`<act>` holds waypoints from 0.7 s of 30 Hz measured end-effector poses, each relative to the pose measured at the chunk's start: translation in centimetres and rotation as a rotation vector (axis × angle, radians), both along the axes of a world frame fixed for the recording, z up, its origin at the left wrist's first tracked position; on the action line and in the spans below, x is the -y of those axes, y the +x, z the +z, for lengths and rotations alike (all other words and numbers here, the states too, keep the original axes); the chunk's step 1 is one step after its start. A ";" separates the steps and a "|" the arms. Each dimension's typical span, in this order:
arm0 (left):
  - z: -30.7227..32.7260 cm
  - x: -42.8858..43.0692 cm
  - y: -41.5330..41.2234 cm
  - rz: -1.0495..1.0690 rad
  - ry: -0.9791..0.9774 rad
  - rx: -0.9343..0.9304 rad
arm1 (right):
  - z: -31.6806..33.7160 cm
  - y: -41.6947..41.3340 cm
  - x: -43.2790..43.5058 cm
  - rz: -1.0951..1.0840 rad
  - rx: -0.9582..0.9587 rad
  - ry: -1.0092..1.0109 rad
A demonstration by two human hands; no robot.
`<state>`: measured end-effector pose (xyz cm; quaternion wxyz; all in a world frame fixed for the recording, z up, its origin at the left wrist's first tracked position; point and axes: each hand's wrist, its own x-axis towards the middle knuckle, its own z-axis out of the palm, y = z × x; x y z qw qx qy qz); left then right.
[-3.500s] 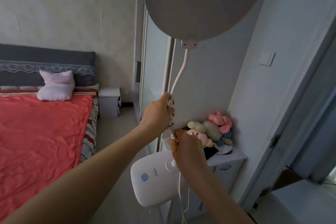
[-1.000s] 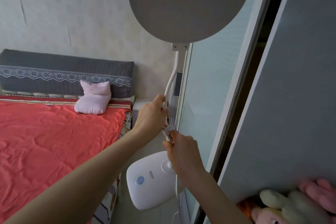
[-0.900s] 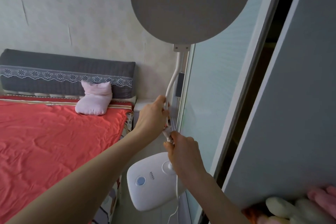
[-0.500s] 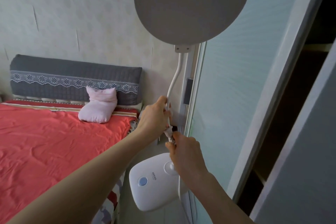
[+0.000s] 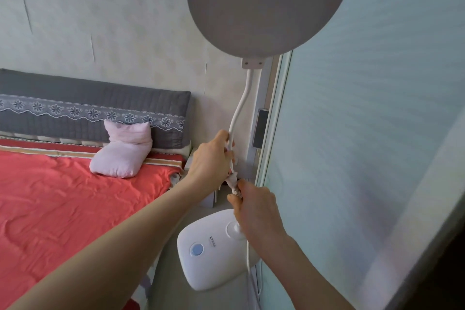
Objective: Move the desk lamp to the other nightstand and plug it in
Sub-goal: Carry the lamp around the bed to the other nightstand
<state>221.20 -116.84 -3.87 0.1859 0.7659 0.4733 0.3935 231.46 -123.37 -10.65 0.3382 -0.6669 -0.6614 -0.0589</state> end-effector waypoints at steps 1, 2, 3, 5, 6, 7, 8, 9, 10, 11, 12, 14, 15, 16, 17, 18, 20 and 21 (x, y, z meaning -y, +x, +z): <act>-0.2 -1.4 0.2 -0.011 0.001 0.008 | -0.2 0.1 -1.4 -0.003 -0.002 0.003; -0.3 -2.7 0.4 -0.023 -0.002 0.012 | -0.4 0.2 -2.7 -0.012 -0.002 -0.004; -0.5 -4.1 0.5 -0.038 -0.003 0.012 | -0.5 0.2 -4.0 -0.018 -0.004 -0.008; -0.6 -7.1 0.5 -0.062 -0.014 0.015 | -0.6 0.1 -6.9 -0.030 -0.013 -0.014; -0.6 -8.6 0.5 -0.071 -0.016 0.017 | -0.6 0.0 -8.3 -0.038 -0.015 -0.017; -0.5 -10.1 0.5 -0.076 -0.012 0.017 | -0.5 0.1 -9.7 -0.044 -0.011 -0.009; -0.4 -11.4 0.5 -0.077 -0.012 0.016 | -0.4 0.2 -10.8 -0.051 -0.009 -0.011; -0.2 -12.6 0.6 -0.078 -0.007 0.018 | -0.2 0.2 -12.0 -0.060 -0.004 -0.003; 0.0 -14.1 0.5 -0.077 -0.004 0.019 | -0.1 0.1 -13.4 -0.067 -0.005 -0.002; 0.0 -15.9 0.4 -0.073 0.005 0.015 | 0.0 0.0 -15.0 -0.076 -0.004 0.009; 0.0 -17.2 0.3 -0.070 0.013 0.013 | 0.2 -0.2 -16.1 -0.079 -0.006 0.016; 0.1 -19.5 0.1 -0.073 0.016 0.018 | 0.4 -0.5 -18.3 -0.085 0.011 0.037; 0.1 -20.4 0.1 -0.081 0.017 0.025 | 0.4 -0.5 -19.2 -0.087 0.019 0.044; 0.1 -21.4 0.0 -0.086 0.013 0.035 | 0.4 -0.7 -20.1 -0.093 0.020 0.044; -0.1 -23.0 -0.2 -0.088 0.011 0.038 | 0.2 -1.0 -21.6 -0.100 0.019 0.050; -0.3 -24.1 -0.2 -0.092 0.011 0.040 | 0.2 -1.2 -22.5 -0.105 0.015 0.049; -0.5 -25.8 -0.1 -0.105 0.008 0.044 | 0.1 -1.2 -24.2 -0.105 0.009 0.045; -0.6 -26.6 0.0 -0.110 0.008 0.040 | -0.1 -1.1 -24.9 -0.103 0.014 0.041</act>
